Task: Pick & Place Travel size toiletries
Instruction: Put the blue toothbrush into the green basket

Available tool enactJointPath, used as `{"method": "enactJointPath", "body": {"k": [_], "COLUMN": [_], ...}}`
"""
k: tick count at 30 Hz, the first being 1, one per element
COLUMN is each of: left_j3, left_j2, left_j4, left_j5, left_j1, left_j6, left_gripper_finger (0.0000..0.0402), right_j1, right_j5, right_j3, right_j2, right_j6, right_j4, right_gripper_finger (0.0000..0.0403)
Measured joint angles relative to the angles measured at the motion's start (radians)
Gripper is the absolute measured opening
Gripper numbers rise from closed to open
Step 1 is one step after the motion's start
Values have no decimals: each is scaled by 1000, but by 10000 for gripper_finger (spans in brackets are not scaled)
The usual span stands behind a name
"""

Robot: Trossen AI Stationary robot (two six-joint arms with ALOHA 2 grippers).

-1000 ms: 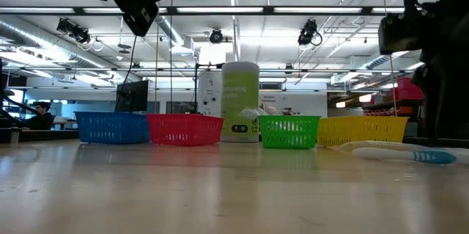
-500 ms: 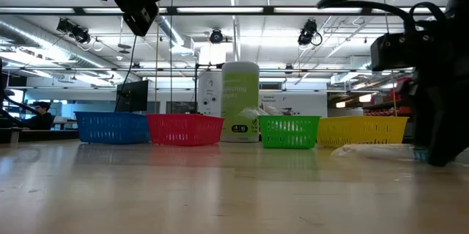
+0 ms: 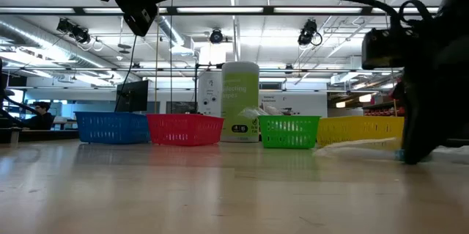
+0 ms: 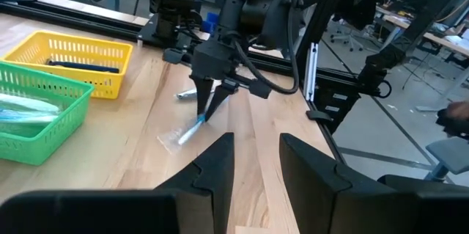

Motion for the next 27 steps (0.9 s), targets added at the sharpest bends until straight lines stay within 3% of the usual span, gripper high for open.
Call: {"method": "enactJointPath", "body": {"k": [3,11,18,22,27], "left_j3": [0,0,0,0,0], "left_j2": [0,0,0,0,0], "left_j4": [0,0,0,0,-1], "left_j5": [0,-36,-79,-79,-79], "left_j1": [0,0,0,0,0], "left_j6": [0,0,10,26,26], "left_gripper_finger": [116,116,116,116,116], "right_j1": [-12,-86,-181,-271,-348], "right_j5": [42,369,545,550,472], "right_j3": [17,88,89,89,89], "right_j2": [-37,-168,-196,-179,-157], "right_j6": [1,-76,-208,-252,-254], "right_j4": [17,117,281,332,349], "right_gripper_finger": [27,30,34,35,35]}}
